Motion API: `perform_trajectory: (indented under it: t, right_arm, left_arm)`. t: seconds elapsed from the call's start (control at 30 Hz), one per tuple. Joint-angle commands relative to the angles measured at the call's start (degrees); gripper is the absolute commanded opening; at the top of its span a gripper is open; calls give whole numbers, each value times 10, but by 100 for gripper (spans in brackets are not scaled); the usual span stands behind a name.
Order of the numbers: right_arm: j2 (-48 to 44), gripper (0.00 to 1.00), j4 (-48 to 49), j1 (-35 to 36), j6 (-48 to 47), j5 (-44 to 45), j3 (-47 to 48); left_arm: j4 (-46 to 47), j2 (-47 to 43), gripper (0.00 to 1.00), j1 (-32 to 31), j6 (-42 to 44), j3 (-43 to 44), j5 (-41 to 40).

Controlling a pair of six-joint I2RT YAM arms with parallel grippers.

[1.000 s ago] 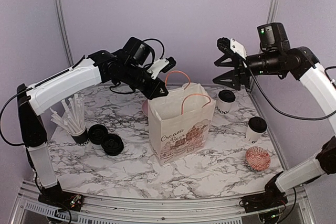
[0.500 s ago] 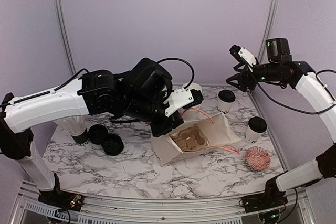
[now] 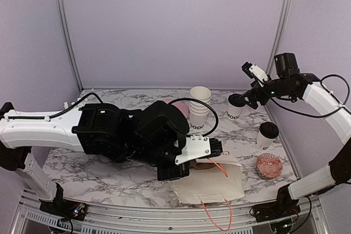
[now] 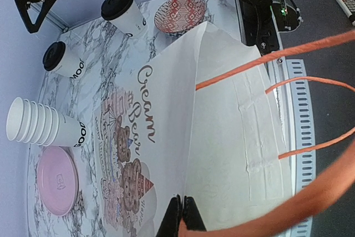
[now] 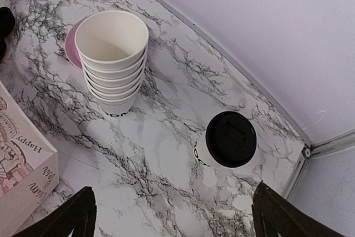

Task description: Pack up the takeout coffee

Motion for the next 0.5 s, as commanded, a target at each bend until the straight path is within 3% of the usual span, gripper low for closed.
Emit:
perform_trajectory:
  t: [0.0,0.2,0.47]
  right_arm:
    - [-19,95,-1,-4,4,8,-16]
    - [-15,92,-41,-4,-11,30,-24]
    - [-3,88,-100,-7,-9,121,-28]
  left_arm:
    - [8,-34,0,-10,1,-11,-19]
    - [13,-22,0,-6,17,-19,-65]
    - [12,-34,0,30,11,0,-17]
